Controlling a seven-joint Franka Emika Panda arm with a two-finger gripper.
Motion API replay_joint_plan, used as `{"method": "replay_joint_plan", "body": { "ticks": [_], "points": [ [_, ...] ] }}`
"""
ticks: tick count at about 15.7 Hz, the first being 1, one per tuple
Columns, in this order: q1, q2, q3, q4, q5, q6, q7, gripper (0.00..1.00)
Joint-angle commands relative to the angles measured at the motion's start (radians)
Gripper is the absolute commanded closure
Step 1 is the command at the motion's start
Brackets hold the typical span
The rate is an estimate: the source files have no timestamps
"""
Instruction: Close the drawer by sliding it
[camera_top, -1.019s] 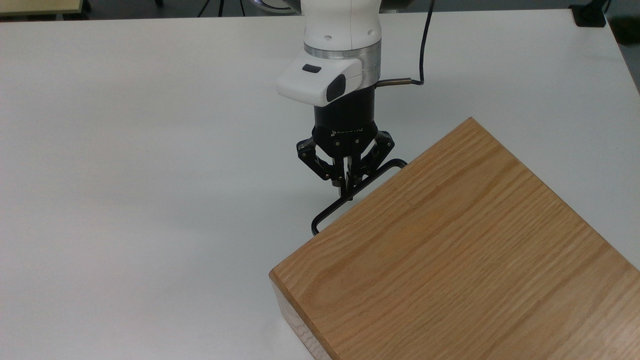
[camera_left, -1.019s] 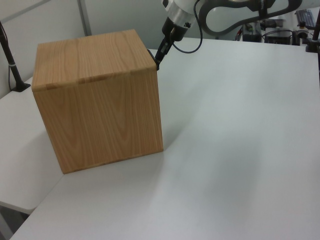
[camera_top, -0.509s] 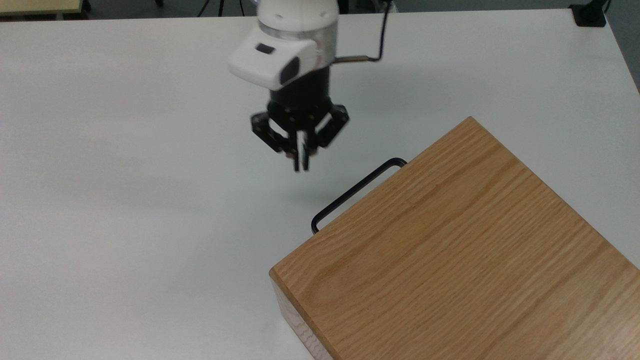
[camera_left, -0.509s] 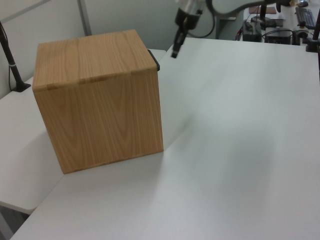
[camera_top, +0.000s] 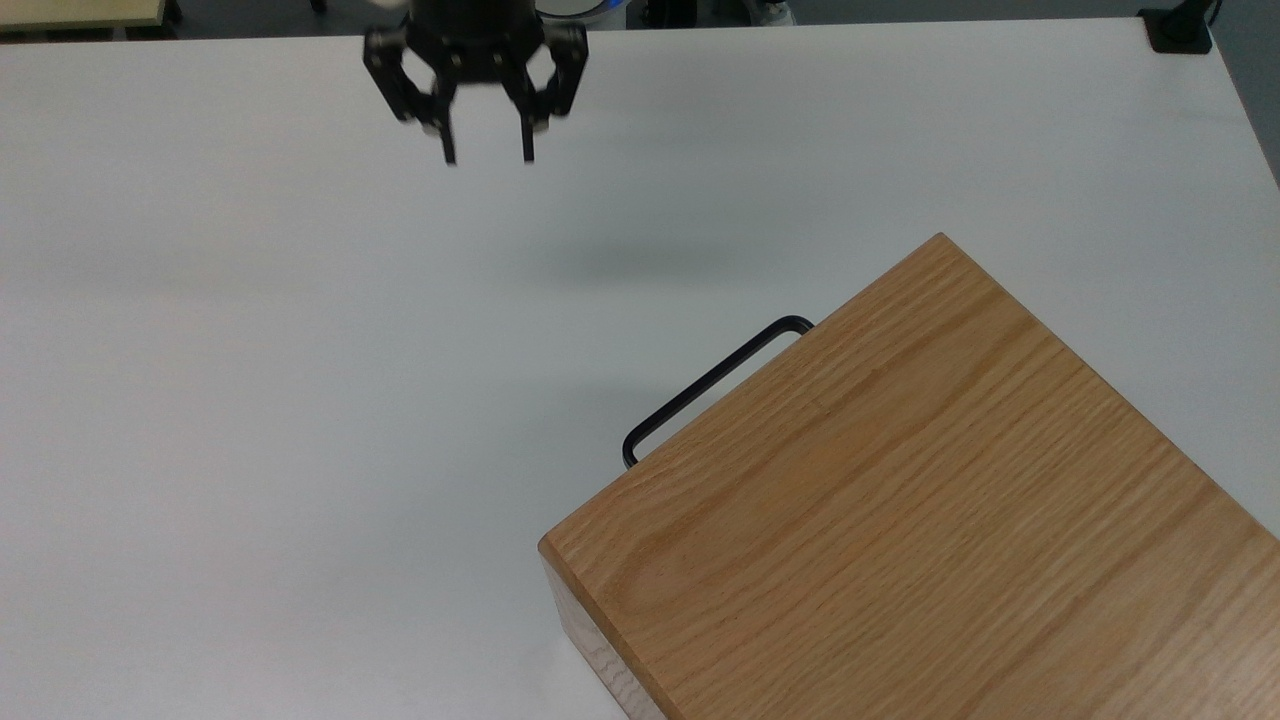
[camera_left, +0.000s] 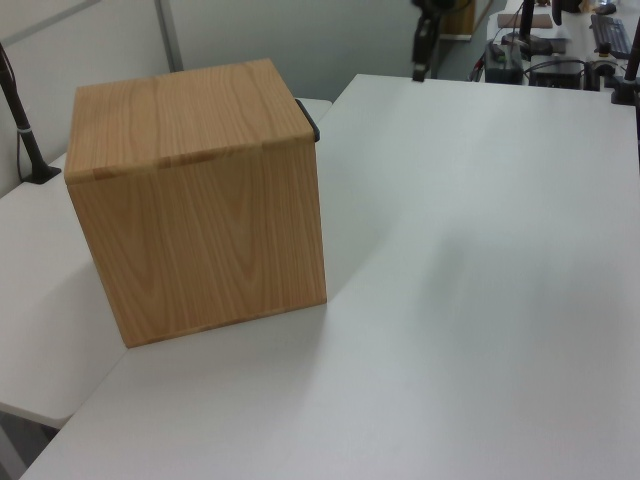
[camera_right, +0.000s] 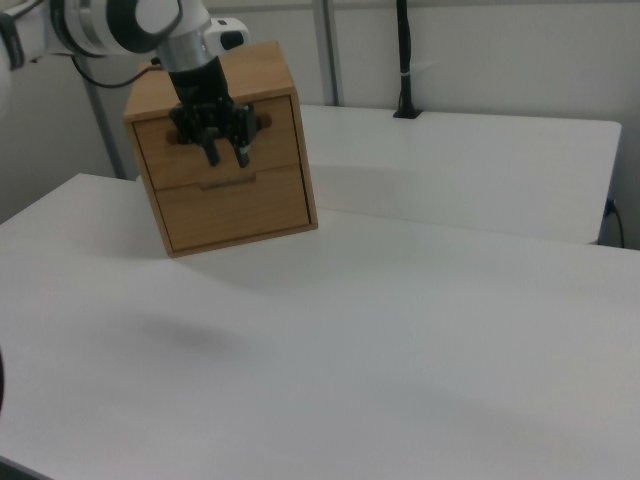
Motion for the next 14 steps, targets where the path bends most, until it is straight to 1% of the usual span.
{"method": "replay_joint_plan", "body": {
  "ticks": [1, 5, 7, 9, 11, 14],
  "points": [
    [0.002, -0.135, 0.001, -0.139, 0.003, -0.042, 0.047, 0.00],
    [0.000, -0.199, -0.010, -0.214, 0.003, -0.090, 0.153, 0.00],
    [-0.024, -0.209, -0.013, -0.223, 0.015, -0.088, 0.195, 0.00],
    [-0.044, -0.221, -0.013, -0.228, 0.024, -0.078, 0.198, 0.00],
    [-0.065, -0.228, -0.013, -0.231, 0.021, -0.078, 0.177, 0.00],
    [-0.092, -0.230, -0.015, -0.225, 0.013, -0.082, 0.004, 0.00]
  ]
}}
